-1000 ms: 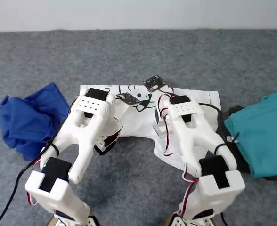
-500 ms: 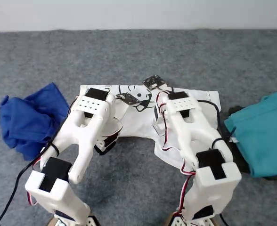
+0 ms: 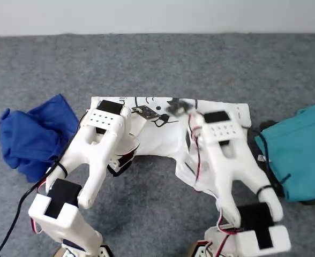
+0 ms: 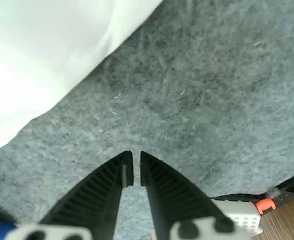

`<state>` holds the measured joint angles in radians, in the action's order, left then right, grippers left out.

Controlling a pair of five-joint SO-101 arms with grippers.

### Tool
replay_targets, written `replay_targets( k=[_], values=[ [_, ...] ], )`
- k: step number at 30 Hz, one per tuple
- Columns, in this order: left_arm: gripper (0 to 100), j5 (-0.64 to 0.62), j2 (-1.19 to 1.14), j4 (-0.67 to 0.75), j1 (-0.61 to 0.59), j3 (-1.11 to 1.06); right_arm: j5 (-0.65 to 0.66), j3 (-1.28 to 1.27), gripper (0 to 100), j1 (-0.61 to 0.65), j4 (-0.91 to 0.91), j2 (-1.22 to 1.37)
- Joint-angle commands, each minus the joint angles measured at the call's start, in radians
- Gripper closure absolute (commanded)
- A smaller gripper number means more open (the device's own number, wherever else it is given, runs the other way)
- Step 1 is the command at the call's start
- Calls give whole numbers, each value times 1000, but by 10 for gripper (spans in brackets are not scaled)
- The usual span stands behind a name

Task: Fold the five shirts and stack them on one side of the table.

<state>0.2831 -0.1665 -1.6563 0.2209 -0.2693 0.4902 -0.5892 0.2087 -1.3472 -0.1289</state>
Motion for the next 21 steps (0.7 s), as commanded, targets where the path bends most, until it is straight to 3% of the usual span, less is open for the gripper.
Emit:
replay_targets(
  k=[1, 13, 21],
  values=[
    [966, -5, 17, -11, 8, -2, 44, -129, 890, -54, 82, -79],
    [966, -5, 17, -11, 8, -2, 114, -265, 843, -127, 139, -93],
    [966, -5, 17, -11, 8, -2, 126, -413, 844, -125, 295, -88]
  ],
)
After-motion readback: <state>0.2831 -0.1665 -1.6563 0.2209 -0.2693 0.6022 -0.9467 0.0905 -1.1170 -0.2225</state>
